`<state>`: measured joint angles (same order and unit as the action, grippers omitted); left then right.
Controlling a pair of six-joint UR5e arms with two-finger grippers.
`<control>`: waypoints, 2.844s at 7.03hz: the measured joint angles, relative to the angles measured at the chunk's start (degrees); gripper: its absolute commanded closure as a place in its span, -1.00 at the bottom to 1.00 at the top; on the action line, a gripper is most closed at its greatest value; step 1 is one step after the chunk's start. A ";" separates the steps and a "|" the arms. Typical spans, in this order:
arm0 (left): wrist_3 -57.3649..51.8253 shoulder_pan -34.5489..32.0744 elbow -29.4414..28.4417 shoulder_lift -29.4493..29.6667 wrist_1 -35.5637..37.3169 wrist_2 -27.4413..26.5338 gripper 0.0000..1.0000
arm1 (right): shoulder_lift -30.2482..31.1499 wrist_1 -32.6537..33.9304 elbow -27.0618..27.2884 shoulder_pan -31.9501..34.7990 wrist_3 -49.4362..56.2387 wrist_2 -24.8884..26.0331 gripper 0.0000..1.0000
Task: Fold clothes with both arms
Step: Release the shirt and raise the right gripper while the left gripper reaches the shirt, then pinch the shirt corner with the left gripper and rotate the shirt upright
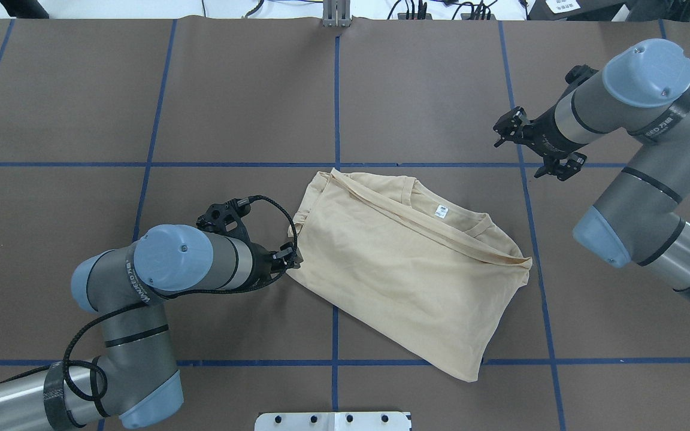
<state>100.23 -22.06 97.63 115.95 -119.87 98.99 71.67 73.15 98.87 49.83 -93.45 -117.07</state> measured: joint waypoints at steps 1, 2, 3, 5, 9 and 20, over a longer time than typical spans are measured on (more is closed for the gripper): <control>0.00 0.00 -0.12 0.04 -0.01 0.04 -0.09 | -0.02 -0.01 -0.16 0.00 0.04 0.02 -1.00; 0.03 0.00 -0.20 0.05 0.01 0.06 0.01 | -0.06 -0.02 -0.35 0.00 0.08 0.11 -1.00; 0.05 0.00 -0.26 0.06 0.03 0.06 0.04 | -0.19 -0.02 -0.46 0.00 0.08 0.23 -1.00; 0.00 0.00 -0.32 0.12 0.00 0.07 0.50 | -0.43 -0.02 -0.53 0.00 0.03 0.33 -1.00; -0.03 0.00 -0.34 0.30 -0.03 0.01 1.00 | -0.47 -0.01 -0.88 0.00 0.02 0.35 -1.00; -25.51 -21.06 -28.69 15.18 -11.62 0.21 -0.14 | -3.29 -0.02 -1.38 -1.54 -0.74 0.60 -1.00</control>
<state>74.71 -43.12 68.94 131.13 -131.49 99.19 68.38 73.12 97.49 48.29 -94.19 -116.47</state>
